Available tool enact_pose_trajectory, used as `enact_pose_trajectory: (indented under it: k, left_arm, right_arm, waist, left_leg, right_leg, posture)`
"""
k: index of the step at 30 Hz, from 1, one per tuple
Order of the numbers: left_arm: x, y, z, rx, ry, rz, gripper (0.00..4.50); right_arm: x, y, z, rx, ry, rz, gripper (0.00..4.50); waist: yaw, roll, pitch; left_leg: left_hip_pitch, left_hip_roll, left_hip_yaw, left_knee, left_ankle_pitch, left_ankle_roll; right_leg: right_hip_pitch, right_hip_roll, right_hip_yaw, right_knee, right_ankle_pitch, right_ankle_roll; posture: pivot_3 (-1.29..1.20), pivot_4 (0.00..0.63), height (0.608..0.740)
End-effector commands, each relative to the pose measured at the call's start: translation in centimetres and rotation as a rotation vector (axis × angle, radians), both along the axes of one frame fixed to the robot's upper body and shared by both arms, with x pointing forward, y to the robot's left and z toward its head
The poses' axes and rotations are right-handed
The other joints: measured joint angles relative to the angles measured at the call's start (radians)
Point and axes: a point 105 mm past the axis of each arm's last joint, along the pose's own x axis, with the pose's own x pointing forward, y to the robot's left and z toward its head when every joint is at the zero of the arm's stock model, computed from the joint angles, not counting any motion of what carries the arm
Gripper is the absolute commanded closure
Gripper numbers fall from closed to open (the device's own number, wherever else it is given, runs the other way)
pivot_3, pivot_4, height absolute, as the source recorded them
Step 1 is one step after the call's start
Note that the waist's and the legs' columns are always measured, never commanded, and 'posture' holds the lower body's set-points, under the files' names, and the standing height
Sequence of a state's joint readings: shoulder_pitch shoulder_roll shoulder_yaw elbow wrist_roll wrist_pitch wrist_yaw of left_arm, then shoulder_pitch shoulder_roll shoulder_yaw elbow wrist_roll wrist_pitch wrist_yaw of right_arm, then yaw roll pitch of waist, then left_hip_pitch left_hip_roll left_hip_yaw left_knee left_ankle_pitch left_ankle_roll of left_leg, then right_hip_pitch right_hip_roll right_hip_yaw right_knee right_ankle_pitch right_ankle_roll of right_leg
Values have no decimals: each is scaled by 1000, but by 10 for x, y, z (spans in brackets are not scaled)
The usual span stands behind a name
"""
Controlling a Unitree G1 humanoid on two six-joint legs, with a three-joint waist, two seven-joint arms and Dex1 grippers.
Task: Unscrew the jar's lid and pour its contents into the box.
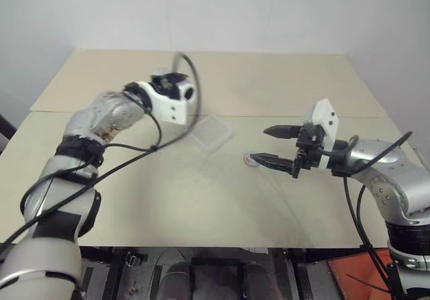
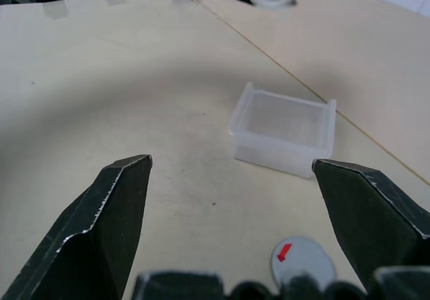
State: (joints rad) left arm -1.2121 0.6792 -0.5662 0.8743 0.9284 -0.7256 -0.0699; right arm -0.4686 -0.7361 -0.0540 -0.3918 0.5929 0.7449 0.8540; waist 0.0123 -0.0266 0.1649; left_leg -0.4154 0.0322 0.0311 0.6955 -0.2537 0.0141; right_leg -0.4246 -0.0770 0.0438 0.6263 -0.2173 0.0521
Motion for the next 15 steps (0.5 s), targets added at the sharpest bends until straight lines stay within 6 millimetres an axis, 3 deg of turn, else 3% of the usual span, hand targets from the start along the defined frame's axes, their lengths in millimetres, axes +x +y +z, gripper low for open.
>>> enact_pose_trajectory:
  k: [1,4,8,12,15]
  left_arm:
    - [7,-9,1,226,-215,-47,2442]
    - [16,-17,-7,425,-372,-57,2442]
    - [19,-29,-27,543,-419,-81,2442]
    - [16,-42,-32,529,-439,-128,2442]
    - [17,-39,-32,523,-429,-115,2442]
  right_arm:
    - [-4,0,16,17,-84,1,55]
    - [-3,0,18,26,-88,-11,55]
    - [-3,0,22,46,-96,-25,55]
    - [-4,0,25,60,-102,-37,55]
    - [-5,1,24,64,-98,-41,55]
  waist:
    - [-2,0,0]
    - [-1,0,0]
    - [0,0,0]
    - [0,-1,1]
    - [-2,-1,1]
  left_leg:
    - [0,0,0,0,0,0]
    - [0,0,0,0,0,0]
    - [-1,0,0,0,0,0]
    - [-1,0,0,0,0,0]
    - [-1,0,0,0,0,0]
  right_leg:
    - [0,0,0,0,0,0]
    - [-1,0,0,1,0,0]
    - [-1,0,0,2,0,0]
    - [-2,0,0,2,0,0]
    - [-2,0,0,2,0,0]
  posture:
    - [0,150,740]
    - [0,150,740]
    - [0,150,740]
    - [0,150,740]
    - [0,150,740]
